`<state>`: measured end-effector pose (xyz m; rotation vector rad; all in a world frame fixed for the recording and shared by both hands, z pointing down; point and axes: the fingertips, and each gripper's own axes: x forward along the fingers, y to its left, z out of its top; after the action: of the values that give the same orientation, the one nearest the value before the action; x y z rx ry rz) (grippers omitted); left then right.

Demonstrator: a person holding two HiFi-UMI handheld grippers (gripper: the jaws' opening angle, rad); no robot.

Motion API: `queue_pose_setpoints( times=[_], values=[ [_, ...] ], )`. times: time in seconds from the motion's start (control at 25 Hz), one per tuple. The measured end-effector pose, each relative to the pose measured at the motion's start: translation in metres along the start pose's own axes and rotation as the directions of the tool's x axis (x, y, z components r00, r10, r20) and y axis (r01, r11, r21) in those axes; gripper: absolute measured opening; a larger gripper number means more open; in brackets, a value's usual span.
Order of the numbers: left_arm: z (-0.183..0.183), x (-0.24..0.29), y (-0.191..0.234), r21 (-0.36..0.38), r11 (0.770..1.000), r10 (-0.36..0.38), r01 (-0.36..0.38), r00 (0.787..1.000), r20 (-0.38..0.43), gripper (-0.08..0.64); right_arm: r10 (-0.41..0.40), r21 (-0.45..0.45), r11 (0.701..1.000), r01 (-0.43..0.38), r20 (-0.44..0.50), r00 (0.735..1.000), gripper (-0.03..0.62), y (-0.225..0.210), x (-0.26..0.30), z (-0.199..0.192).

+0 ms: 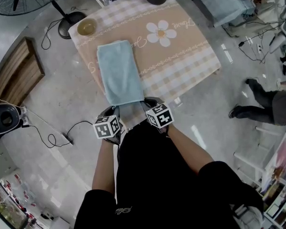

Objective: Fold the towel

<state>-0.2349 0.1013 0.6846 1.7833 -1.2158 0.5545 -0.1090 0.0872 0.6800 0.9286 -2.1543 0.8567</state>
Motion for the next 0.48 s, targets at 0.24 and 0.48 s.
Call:
queue_pose_setpoints(
  times=[0.24,0.48],
  values=[
    [-0.008,-0.021,-0.02,0.002,0.998,-0.057,0.057,0.998,0.011,0.028,0.013,-0.016,1.0,-0.013,-0.002,1.0,0.035,0.006,-0.024,-0.007],
    [-0.017,-0.039,-0.033,0.022,0.997,-0.068,0.068,0.998,0.016,0.028,0.015,-0.028,0.999,-0.015,-0.001,1.0,0.035,0.017,-0.043,-0.013]
  ],
)
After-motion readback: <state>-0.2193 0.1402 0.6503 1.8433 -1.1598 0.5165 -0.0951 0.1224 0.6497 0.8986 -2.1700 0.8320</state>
